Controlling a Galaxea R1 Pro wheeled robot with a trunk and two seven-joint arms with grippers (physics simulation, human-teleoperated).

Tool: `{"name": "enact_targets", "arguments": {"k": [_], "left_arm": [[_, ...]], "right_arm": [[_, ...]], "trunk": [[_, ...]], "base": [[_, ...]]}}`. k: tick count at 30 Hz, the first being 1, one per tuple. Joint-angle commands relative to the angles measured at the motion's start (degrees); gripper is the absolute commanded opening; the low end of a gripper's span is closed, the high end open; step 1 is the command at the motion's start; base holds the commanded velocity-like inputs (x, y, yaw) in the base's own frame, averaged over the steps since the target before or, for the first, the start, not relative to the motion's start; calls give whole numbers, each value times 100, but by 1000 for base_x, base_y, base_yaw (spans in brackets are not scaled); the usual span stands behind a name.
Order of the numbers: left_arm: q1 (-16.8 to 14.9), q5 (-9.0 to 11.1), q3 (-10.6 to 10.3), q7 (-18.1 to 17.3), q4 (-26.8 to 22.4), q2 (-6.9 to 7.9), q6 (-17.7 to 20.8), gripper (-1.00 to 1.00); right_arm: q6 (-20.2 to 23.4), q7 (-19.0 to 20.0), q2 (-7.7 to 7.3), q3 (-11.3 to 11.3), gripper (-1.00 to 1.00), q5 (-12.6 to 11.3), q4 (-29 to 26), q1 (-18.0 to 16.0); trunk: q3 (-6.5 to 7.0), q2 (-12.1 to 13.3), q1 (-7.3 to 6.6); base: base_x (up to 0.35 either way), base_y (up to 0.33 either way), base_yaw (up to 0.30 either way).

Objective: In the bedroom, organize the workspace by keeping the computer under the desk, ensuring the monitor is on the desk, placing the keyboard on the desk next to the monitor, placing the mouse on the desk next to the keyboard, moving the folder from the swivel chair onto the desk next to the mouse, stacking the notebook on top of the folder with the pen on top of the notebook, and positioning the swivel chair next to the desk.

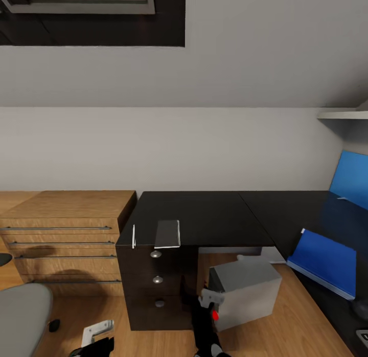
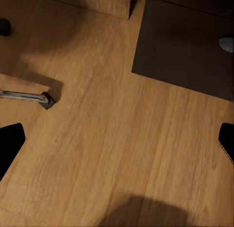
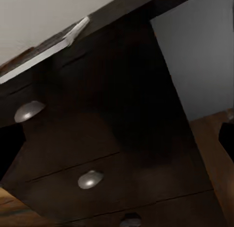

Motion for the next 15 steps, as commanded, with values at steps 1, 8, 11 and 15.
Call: {"name": "enact_targets", "arguments": {"k": [1, 8, 11, 15], "left_arm": [[-2, -50, 9, -12, -208, -7, 209, 100], [-279, -40, 6, 0, -731, -4, 1584, 100], [-429, -40, 6, 7, -738, -3, 1698, 100], [-713, -23, 18, 13, -648, 8, 1829, 100]], "right_arm": [[-21, -54, -2, -126, 100, -22, -164, -35], [318, -47, 4, -867, 100, -36, -1101, -76], [456, -46, 9, -993, 100, -41, -1281, -78], [666, -43, 15, -1133, 100, -53, -1498, -79]], "trunk": [[-7, -3, 0], [-7, -3, 0], [-7, -3, 0], [-7, -3, 0]], "base": [[0, 0, 0], [0, 0, 0], [0, 0, 0], [0, 0, 0]]}}
